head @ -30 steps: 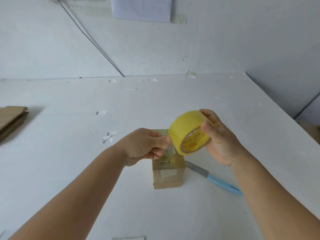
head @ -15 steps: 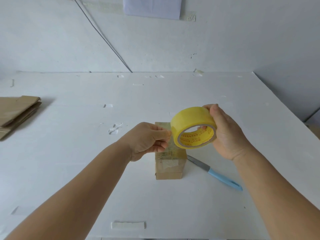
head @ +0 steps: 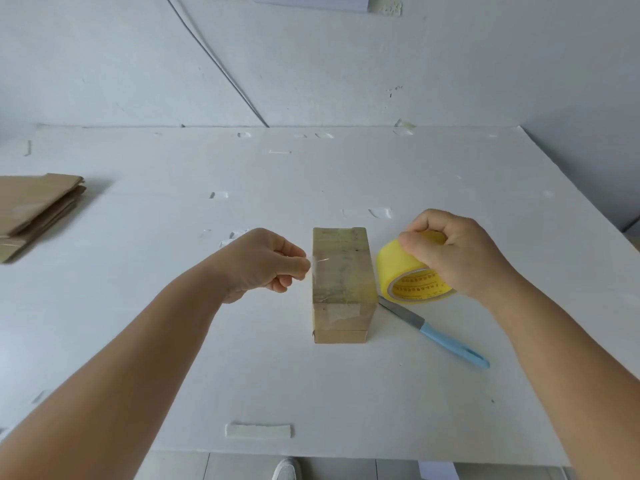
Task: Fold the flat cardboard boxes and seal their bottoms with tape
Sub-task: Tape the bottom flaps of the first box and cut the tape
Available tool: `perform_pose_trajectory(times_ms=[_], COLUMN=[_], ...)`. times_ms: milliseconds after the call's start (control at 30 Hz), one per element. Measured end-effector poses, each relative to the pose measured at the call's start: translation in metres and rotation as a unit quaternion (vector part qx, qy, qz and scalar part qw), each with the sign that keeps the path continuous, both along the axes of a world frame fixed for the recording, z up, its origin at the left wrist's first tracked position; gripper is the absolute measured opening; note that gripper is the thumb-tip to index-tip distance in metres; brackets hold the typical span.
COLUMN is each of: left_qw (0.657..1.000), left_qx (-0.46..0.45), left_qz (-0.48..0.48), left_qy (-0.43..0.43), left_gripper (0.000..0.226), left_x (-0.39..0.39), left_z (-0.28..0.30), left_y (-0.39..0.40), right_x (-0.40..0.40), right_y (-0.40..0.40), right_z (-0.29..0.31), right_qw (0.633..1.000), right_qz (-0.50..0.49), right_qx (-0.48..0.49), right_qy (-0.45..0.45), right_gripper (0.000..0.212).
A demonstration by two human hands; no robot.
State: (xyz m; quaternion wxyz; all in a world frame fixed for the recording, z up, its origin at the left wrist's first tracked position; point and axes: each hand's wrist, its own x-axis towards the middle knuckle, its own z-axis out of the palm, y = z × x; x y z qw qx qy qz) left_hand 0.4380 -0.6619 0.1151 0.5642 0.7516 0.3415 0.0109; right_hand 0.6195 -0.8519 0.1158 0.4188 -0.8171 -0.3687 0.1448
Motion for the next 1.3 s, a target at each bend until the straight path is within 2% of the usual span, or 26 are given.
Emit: perform_pose_trajectory(times_ms=[100,167,1000,1200,1300], left_qw=[1.000,1.000,0.999,0.998,0.993], left_qx=[0.017,0.017,0.006,-0.057,-0.109], left_qz=[-0.001,-0.004,-0.015,-0.030,-0.040], left_qy=[0.017,0.017,0.028,0.022,0.011], left_gripper=[0.005,0.008,0.013,0.002,0.005], left_x=[-0.001,-0.002,-0.003,-0.001,0.002], left_z=[-0.004,-0.005,-0.043,-0.065,-0.075], left_y=[0.003,0.006,0.021,0.015,0.012], right_x=[-0.006,-0.008,-0.008,-0.012,-0.012], right_y=[0.001,-0.001,0.000,-0.001,0.001], right_z=[-0.002,-0.004,-0.041,-0.061,-0.066], right_qw=[0.990,0.980,0.983,0.990,0.992], right_qz=[-0.020,-0.029,-0.010,-0.011,-0.005], right_qx=[-0.104,-0.136,-0.150,-0.133,-0.119], right_qy=[-0.097,-0.141,-0.101,-0.051,-0.036], right_gripper=[0.019,0.020,0.023,0.022,0.022])
